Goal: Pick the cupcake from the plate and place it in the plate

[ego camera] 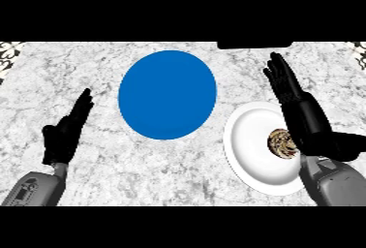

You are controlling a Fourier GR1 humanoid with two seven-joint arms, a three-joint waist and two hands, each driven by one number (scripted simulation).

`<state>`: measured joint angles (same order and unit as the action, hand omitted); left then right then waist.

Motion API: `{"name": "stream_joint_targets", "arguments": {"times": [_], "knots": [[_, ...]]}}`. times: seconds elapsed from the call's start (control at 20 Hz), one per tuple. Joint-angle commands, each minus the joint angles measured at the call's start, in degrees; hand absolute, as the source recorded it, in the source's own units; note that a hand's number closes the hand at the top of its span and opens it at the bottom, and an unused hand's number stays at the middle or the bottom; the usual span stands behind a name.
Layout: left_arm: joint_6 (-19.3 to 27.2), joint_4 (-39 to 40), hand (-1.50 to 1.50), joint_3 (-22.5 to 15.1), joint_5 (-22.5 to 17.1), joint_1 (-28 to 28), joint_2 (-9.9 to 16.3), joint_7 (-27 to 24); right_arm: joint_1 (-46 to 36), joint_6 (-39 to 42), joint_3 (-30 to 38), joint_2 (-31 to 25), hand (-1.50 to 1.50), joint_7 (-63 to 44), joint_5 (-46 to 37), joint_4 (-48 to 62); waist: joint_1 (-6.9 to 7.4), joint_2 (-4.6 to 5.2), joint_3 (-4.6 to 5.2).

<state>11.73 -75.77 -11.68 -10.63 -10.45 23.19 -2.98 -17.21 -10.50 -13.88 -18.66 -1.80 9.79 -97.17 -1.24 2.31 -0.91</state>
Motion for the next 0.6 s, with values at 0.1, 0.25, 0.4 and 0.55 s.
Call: {"name": "stream_joint_targets", "arguments": {"times": [0.1, 0.25, 0.4, 0.55], "knots": [[-0.34, -1.93, 0.00, 1.67, -0.63, 0.84, 0.12, 4.14, 6.02, 10.63, 12.75, -6.32, 1.50, 5.09, 11.75, 3.19, 0.98, -2.33, 0.83], [-1.09, -1.53, 0.00, 5.30, -3.32, -0.43, 1.89, 5.97, 8.56, 20.14, 21.34, -12.30, 1.50, 8.23, 19.86, 9.38, 0.94, -2.27, 0.75], [-0.54, -0.31, 0.00, 4.14, -4.16, 0.40, -0.68, 6.12, 12.03, -1.24, 21.77, -13.38, -1.50, 12.27, -2.74, 12.01, -1.31, -2.17, 0.60], [-0.75, -0.49, 0.00, 4.49, -4.53, 0.40, -0.61, 7.83, 19.55, 4.53, 24.00, -5.12, -1.50, 27.06, 5.99, 14.92, -0.21, -2.27, 0.65]]}}
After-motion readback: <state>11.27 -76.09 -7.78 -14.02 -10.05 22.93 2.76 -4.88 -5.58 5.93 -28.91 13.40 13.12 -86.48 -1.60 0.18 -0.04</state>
